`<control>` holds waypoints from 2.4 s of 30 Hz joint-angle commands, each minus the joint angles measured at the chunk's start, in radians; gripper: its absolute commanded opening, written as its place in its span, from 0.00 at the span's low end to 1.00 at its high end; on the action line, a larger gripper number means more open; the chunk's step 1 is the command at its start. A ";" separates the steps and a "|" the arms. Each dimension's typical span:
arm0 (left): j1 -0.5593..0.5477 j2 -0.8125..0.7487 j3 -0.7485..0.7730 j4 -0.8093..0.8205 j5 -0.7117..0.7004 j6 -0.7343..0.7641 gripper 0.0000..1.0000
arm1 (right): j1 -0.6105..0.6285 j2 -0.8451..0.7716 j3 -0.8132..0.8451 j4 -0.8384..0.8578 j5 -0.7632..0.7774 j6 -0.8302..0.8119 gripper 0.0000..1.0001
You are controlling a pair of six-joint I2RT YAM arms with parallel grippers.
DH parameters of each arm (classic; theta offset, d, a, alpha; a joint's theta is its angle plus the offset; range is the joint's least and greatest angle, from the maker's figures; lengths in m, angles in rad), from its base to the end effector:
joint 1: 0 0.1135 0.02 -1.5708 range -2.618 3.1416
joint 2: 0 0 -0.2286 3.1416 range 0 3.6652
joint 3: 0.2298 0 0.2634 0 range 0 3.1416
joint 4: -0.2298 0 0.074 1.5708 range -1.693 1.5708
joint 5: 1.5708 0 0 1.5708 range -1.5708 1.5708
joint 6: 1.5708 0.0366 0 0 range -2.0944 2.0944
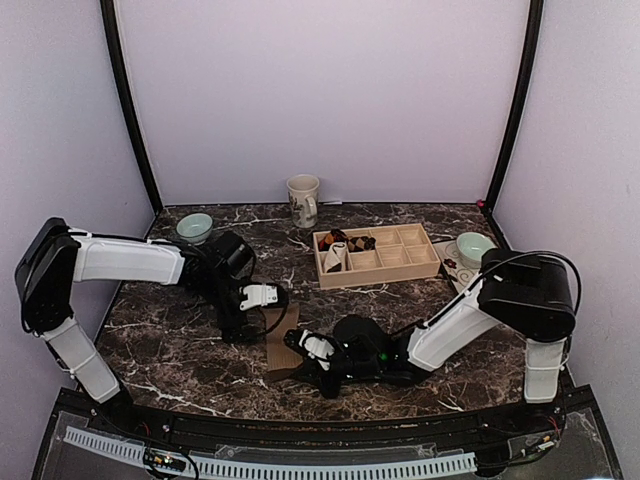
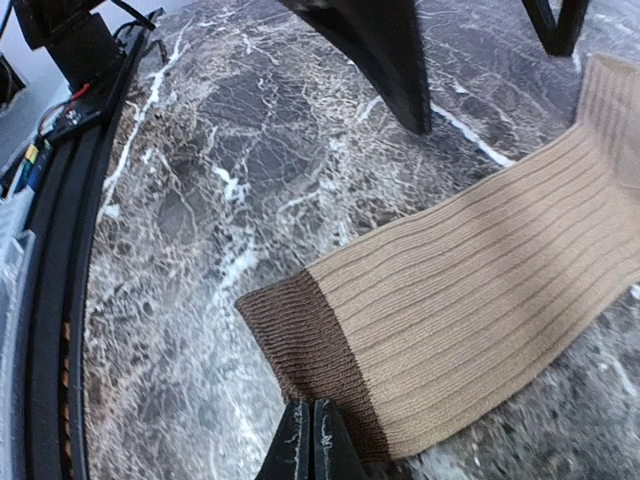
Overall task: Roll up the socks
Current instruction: Pick up the sock from the center of the board, then roll the sock at the center of the board.
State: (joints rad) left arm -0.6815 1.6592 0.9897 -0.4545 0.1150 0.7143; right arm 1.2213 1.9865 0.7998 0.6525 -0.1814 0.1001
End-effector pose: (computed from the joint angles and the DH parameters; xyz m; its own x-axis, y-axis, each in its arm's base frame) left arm 0.2507 -0.2088 0.1296 -0.0940 0.9142 -0.3943 0.9607 0.1871 0.2049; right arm 0.1166 0.3393 0.0513 -0.2711 -0.4569 -0.8472 -0.9550 0.2378 0.1774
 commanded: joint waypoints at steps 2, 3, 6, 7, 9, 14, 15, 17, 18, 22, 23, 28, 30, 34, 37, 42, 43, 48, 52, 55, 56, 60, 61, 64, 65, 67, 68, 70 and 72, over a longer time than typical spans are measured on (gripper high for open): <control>-0.001 -0.163 -0.085 -0.001 0.031 0.020 0.99 | -0.017 0.065 0.067 -0.145 -0.153 0.130 0.00; -0.003 -0.179 -0.088 -0.014 0.060 0.019 0.99 | -0.020 0.070 0.087 -0.159 -0.166 0.143 0.00; -0.029 -0.202 -0.092 -0.069 0.160 0.008 0.97 | -0.048 0.099 0.129 -0.181 -0.246 0.233 0.00; -0.042 -0.210 -0.102 -0.073 0.177 0.015 0.95 | -0.058 0.107 0.136 -0.173 -0.270 0.264 0.00; -0.063 -0.228 -0.137 -0.067 0.203 0.031 0.91 | -0.078 0.121 0.146 -0.154 -0.303 0.318 0.00; -0.098 -0.281 -0.233 -0.013 0.210 0.044 0.87 | -0.120 0.177 0.199 -0.166 -0.383 0.441 0.00; -0.106 -0.288 -0.249 -0.001 0.200 0.044 0.87 | -0.122 0.183 0.211 -0.182 -0.380 0.448 0.00; -0.119 -0.294 -0.275 0.042 0.175 0.041 0.85 | -0.124 0.193 0.231 -0.219 -0.379 0.455 0.00; -0.126 -0.295 -0.285 0.063 0.164 0.038 0.84 | -0.125 0.197 0.240 -0.236 -0.370 0.462 0.00; -0.153 -0.279 -0.290 0.101 0.151 0.021 0.75 | -0.134 0.208 0.245 -0.251 -0.354 0.518 0.00; -0.160 -0.275 -0.290 0.105 0.148 0.021 0.72 | -0.137 0.214 0.248 -0.251 -0.356 0.546 0.00; -0.187 -0.264 -0.287 0.105 0.161 0.029 0.54 | -0.140 0.235 0.272 -0.270 -0.369 0.623 0.00; -0.201 -0.249 -0.283 0.097 0.173 0.031 0.46 | -0.143 0.240 0.280 -0.275 -0.372 0.652 0.00; -0.239 -0.232 -0.289 0.087 0.174 0.057 0.43 | -0.157 0.259 0.279 -0.236 -0.411 0.733 0.00; -0.251 -0.225 -0.295 0.108 0.136 0.065 0.56 | -0.167 0.264 0.268 -0.199 -0.444 0.777 0.00; -0.255 -0.215 -0.318 0.204 0.022 0.058 0.61 | -0.184 0.264 0.258 -0.169 -0.483 0.813 0.00; -0.255 -0.213 -0.322 0.220 0.006 0.060 0.60 | -0.185 0.265 0.257 -0.167 -0.490 0.813 0.00; -0.256 -0.185 -0.335 0.232 -0.011 0.073 0.49 | -0.190 0.280 0.243 -0.115 -0.523 0.859 0.00; -0.256 -0.178 -0.345 0.260 -0.016 0.074 0.22 | -0.190 0.284 0.240 -0.089 -0.526 0.872 0.00; -0.256 -0.165 -0.336 0.254 -0.016 0.057 0.00 | -0.190 0.273 0.237 -0.090 -0.505 0.846 0.00; -0.256 -0.164 -0.334 0.247 -0.009 0.055 0.00 | -0.190 0.260 0.232 -0.104 -0.482 0.824 0.00; -0.254 -0.180 -0.348 0.241 0.019 0.069 0.00 | -0.188 0.111 0.138 -0.105 -0.297 0.720 0.91; -0.253 -0.182 -0.348 0.235 0.030 0.072 0.00 | -0.186 0.059 0.103 -0.090 -0.236 0.693 0.98; -0.249 -0.181 -0.344 0.210 0.055 0.075 0.00 | -0.170 -0.126 -0.006 -0.070 -0.003 0.599 0.99; -0.245 -0.183 -0.343 0.202 0.068 0.076 0.00 | -0.155 -0.193 -0.028 -0.117 0.119 0.560 0.99; -0.238 -0.185 -0.344 0.196 0.079 0.083 0.00 | -0.097 -0.341 -0.064 -0.198 0.432 0.478 0.99; -0.236 -0.185 -0.344 0.191 0.081 0.089 0.00 | -0.071 -0.414 -0.069 -0.226 0.574 0.444 0.99; -0.231 -0.180 -0.340 0.176 0.087 0.097 0.00 | -0.054 -0.497 -0.066 -0.251 0.779 0.425 0.99; -0.227 -0.172 -0.332 0.161 0.096 0.100 0.00 | -0.063 -0.526 -0.033 -0.399 1.011 0.651 0.99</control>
State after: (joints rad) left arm -0.9180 1.4849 0.6636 -0.2131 0.1692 0.7944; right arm 1.1507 1.5410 0.7319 0.4389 0.2398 0.6300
